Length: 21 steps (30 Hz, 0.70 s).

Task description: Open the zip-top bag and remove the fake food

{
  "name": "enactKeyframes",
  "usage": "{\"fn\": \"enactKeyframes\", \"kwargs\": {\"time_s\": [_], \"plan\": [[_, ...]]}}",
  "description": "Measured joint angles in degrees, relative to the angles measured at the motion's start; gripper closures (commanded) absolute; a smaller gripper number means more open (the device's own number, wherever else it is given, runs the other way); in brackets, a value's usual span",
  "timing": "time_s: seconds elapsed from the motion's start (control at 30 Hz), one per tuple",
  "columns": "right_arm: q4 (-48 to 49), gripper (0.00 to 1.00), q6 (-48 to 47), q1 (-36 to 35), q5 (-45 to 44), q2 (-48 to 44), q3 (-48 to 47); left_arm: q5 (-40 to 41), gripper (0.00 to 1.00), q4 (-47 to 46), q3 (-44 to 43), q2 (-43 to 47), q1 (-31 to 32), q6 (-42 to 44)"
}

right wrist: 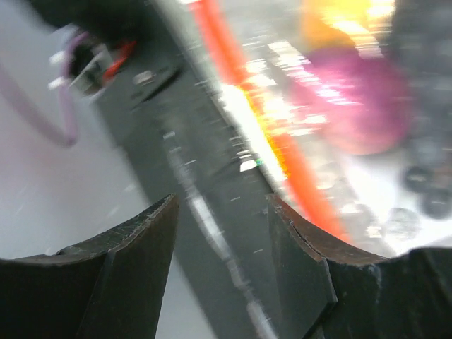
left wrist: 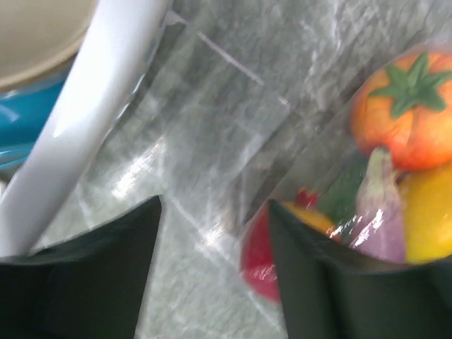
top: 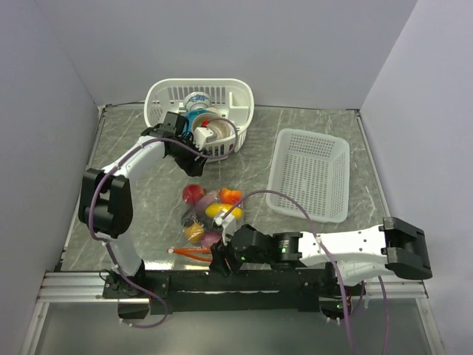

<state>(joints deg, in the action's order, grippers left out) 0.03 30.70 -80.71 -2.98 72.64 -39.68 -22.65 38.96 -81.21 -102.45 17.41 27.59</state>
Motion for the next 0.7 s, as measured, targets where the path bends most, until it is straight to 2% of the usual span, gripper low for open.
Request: {"fn": "enactKeyframes", "kwargs": {"time_s": [0.07, 0.27, 0.47, 0.57, 0.63, 0.7], "plan": [[-0.1, 0.38, 0.9, 1.2, -2.1, 1.4, 0.0, -0.9, 0.47, 0.0, -0.8, -1.6, 0.3, -0.2], [-2.0, 0.32, 2.7, 2.2, -7.0, 5.0, 0.0, -3.3, 0.38, 1.1, -0.6, -2.8, 1.1, -0.2], [-3.5, 0.30, 3.8, 2.4, -10.4, 6.4, 0.0, -4.2, 0.37, -0.1, 4.9, -1.4, 1.4, 0.0], [-4.1, 0.31, 5.0, 2.6, -12.8, 6.2, 0.5, -3.3, 0.43, -1.6, 9.7, -0.2, 1.8, 0.2], [-4.3, 0.32, 5.7, 2.8, -14.3, 5.5, 1.6, -2.8, 0.53, -1.9, 12.5, 1.0, 1.9, 0.4], [-4.7, 0.32, 6.2, 3.6, -15.3, 4.2, 2.9, -2.5, 0.59, -1.6, 14.7, 2.7, 2.0, 0.8]]}}
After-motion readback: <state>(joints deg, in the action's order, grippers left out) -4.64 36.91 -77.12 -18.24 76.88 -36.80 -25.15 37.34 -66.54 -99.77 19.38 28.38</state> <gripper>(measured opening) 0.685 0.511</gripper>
